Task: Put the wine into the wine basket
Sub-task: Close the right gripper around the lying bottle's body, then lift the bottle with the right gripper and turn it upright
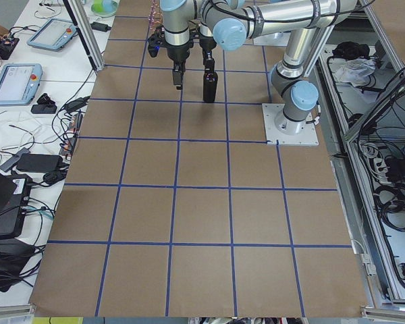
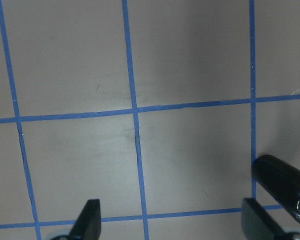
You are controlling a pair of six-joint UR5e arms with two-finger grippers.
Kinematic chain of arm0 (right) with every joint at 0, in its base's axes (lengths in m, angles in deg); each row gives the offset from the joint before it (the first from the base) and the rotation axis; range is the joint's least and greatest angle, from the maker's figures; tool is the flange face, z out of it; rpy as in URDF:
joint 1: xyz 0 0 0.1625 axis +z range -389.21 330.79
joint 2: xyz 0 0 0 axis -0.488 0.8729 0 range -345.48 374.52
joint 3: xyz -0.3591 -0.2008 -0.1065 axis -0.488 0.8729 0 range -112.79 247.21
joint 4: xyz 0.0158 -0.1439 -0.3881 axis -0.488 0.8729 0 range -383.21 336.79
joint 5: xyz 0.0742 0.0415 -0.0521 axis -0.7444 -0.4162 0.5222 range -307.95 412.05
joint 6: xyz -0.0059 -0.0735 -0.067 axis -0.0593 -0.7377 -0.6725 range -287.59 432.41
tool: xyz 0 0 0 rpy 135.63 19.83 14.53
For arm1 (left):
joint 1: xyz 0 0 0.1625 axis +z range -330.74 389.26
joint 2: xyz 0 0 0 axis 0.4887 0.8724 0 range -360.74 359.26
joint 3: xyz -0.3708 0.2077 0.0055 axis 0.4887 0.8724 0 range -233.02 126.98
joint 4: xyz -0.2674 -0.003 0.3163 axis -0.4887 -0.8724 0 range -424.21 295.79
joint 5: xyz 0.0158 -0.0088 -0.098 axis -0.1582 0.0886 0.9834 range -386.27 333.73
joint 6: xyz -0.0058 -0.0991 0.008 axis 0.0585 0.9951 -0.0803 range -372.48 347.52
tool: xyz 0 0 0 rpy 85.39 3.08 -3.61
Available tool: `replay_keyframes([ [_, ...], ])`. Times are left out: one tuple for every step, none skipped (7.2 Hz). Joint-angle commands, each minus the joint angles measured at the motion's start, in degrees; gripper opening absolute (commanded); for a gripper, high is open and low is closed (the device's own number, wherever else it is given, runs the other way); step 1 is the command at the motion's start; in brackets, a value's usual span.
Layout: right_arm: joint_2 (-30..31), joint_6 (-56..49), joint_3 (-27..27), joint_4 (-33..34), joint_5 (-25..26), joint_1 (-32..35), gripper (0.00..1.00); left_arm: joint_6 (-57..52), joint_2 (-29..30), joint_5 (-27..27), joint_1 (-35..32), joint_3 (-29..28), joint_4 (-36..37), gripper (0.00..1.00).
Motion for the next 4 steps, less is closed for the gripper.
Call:
replay_keyframes([
  [0.1,0.1,-0.1,-0.8,-0.5,0.0,0.64,0.0,0.0,0.0,0.0,0.0,0.0,1.0],
  [0.1,0.1,-0.2,-0.9,-0.9,0.0,0.64,0.0,0.0,0.0,-0.1,0.0,0.0,1.0],
  [0.1,0.1,-0.2,-1.2,-1.5,0.0,0.64,0.0,0.0,0.2,0.0,0.0,0.0,1.0],
  [0.1,0.1,-0.2,-2.2,-1.5,0.0,0.64,0.0,0.0,0.2,0.0,0.0,0.0,1.0],
])
